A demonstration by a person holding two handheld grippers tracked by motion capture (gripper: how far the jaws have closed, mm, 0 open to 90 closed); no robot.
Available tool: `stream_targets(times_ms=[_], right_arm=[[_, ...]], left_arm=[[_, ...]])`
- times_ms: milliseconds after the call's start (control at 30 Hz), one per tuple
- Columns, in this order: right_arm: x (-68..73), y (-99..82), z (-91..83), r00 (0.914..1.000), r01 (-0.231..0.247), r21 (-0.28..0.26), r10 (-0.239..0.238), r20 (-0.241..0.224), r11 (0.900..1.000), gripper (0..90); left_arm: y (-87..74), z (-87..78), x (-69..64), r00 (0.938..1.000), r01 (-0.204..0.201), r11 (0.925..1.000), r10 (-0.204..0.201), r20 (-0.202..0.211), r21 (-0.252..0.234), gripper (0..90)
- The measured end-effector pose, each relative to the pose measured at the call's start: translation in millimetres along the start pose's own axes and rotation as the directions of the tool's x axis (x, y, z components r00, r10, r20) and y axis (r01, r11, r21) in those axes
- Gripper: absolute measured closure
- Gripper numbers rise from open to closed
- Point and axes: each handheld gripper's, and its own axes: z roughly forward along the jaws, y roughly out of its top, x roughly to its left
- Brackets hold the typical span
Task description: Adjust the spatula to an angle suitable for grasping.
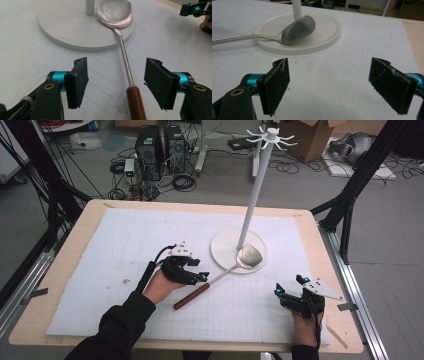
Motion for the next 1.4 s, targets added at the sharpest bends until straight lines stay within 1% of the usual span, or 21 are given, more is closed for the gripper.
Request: stream_targets(times_ms=[167,200,300,333,367,400,433,533,633,700,733,767,800,867,900,967,1067,1133,1267,1367,1400], right_arm=[[-0.1,0.1,0.3,1.0000,0.001,0.003,-0.001,0.001,1.0000,15.7],[-0.1,0.2,0.6,1.0000,0.004,0.003,-0.004,0.003,1.0000,15.7],[0.2,0.2,0.5,1.0000,0.002,0.005,-0.002,0.002,1.0000,15.7],[0.1,0.2,0.6,1.0000,0.005,0.005,-0.005,0.004,1.0000,15.7],[0.1,0.2,0.6,1.0000,0.005,0.005,-0.005,0.004,1.0000,15.7],[0.7,0.1,0.3,1.0000,-0.003,0.011,0.003,0.001,0.9999,15.7],[0.8,0.1,0.3,1.0000,-0.002,0.011,0.002,0.002,0.9999,15.7],[0.7,0.2,0.5,1.0000,0.004,0.011,-0.004,0.003,0.9999,15.7],[0.6,0.3,0.8,1.0000,0.008,0.012,-0.008,0.004,0.9999,15.9],[0.7,0.4,1.1,1.0000,0.008,0.011,-0.008,0.003,0.9999,15.9],[0.6,0.5,1.5,0.9998,0.016,0.013,-0.017,0.006,0.9998,15.9],[2.6,0.8,2.6,0.9997,0.021,0.024,-0.021,0.009,0.9995,16.0],[2.6,0.8,2.6,0.9997,0.021,0.024,-0.021,0.009,0.9995,16.0],[3.5,1.0,2.8,0.9995,0.029,0.032,-0.029,0.010,0.9991,16.1],[3.4,0.9,2.4,0.9995,0.028,0.032,-0.028,0.012,0.9991,16.1],[2.9,0.8,2.4,0.9993,0.035,0.025,-0.036,0.014,0.9991,16.1],[3.0,0.9,2.5,0.9992,0.036,0.026,-0.037,0.015,0.9990,16.1],[4.0,0.7,3.0,0.9994,0.031,0.024,-0.031,0.014,0.9992,16.1],[4.1,0.9,2.9,0.9988,0.044,0.027,-0.045,0.019,0.9987,16.1],[4.1,0.9,2.9,0.9988,0.044,0.026,-0.044,0.019,0.9987,16.1],[4.3,0.9,2.9,0.9988,0.044,0.027,-0.045,0.019,0.9986,16.1]], left_arm=[[4.0,21.6,-4.8,0.9991,0.004,0.9978,-0.007,0.041,0.066,41.2],[4.7,30.8,-6.4,0.9989,0.007,0.9936,-0.012,0.045,0.113,43.1],[6.9,38.7,-8.0,0.9990,-0.004,0.9904,-0.002,0.044,0.138,42.7],[9.5,47.0,-11.0,0.9988,-0.015,0.9850,0.006,0.048,0.172,40.8],[9.5,47.0,-11.0,0.9988,-0.015,0.9850,0.006,0.048,0.172,39.7],[10.3,51.2,-12.3,0.9986,-0.013,0.9820,0.004,0.052,0.188,39.7],[11.4,55.1,-14.0,0.9991,-0.024,0.9785,0.016,0.040,0.205,40.1],[13.7,61.4,-14.6,0.9988,-0.046,0.9701,0.041,0.025,0.238,43.9],[14.9,66.8,-15.0,0.9987,-0.050,0.9610,0.049,0.011,0.272,51.4],[14.3,68.8,-16.4,0.9990,-0.045,0.9601,0.044,0.010,0.276,54.2],[14.0,70.1,-17.3,0.9986,-0.053,0.9572,0.053,0.005,0.284,54.2],[14.5,70.0,-17.9,0.9978,-0.063,0.9550,0.067,-0.003,0.290,57.4],[15.1,70.0,-18.1,0.9978,-0.060,0.9537,0.066,-0.009,0.295,57.4],[15.4,70.3,-18.7,0.9976,-0.059,0.9548,0.067,-0.019,0.292,61.4],[15.9,69.4,-18.3,0.9959,-0.072,0.9498,0.085,-0.029,0.304,66.3],[15.7,69.5,-19.3,0.9969,-0.063,0.9516,0.074,-0.027,0.301,71.0],[15.9,68.9,-18.7,0.9969,-0.067,0.9480,0.077,-0.018,0.311,75.6],[15.9,68.5,-18.0,0.9979,-0.055,0.9483,0.063,-0.015,0.313,80.5],[16.1,67.7,-15.9,0.9991,-0.035,0.9480,0.041,-0.011,0.316,83.0],[16.0,66.5,-15.9,0.9987,-0.050,0.9447,0.052,0.003,0.324,83.8],[15.9,66.2,-15.9,0.9987,-0.051,0.9455,0.051,0.010,0.322,83.8]])
